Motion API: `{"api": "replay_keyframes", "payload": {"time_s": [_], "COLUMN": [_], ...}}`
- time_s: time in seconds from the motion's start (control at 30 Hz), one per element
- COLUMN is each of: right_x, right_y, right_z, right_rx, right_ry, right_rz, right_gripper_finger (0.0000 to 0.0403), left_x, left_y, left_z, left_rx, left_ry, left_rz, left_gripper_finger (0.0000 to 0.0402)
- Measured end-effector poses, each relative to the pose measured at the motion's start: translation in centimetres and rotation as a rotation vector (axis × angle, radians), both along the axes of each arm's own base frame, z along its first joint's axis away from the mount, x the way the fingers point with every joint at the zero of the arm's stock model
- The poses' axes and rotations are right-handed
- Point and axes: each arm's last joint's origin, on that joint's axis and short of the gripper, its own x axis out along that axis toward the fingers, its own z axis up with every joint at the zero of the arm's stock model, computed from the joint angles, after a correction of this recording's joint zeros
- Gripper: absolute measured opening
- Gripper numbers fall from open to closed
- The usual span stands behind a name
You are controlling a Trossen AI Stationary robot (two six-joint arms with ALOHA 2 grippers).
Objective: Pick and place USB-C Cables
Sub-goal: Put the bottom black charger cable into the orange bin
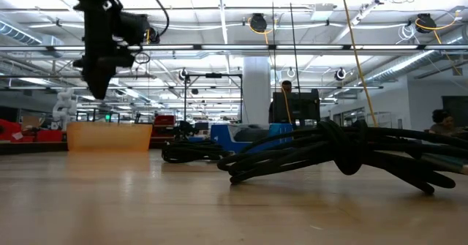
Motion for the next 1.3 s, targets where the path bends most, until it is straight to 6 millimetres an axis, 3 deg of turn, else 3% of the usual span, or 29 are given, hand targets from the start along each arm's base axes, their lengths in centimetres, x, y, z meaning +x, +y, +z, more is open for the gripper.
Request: {"api": "replay_keyframes", "payload": {"time_s": [0.37,0.7,0.93,1.3], "right_x": [0.0,0.0,0.0,0.0], "right_y": [0.0,0.0,0.0,0.0], "right_z": [0.1,0.1,0.1,0.1], "right_rx": [0.004,0.008,0.009,0.009], "right_ry": [-0.007,-0.006,-0.006,-0.006], "right_rz": [-0.002,-0.002,-0.002,-0.002], "right_gripper_finger": [0.0000,0.0000,0.0000,0.0000], "left_x": [1.0,0.5,0.2,0.8], "left_y": [-3.9,-6.7,-8.4,-10.3], "left_z": [6.7,10.7,12.3,12.6], "left_rx": [0.077,0.109,0.108,0.110], "left_ry": [-0.072,-0.143,-0.143,-0.169], "left_rz": [-0.041,-0.063,-0.081,-0.181], "left_gripper_finger": [0.0093,0.0092,0.0092,0.0092]}}
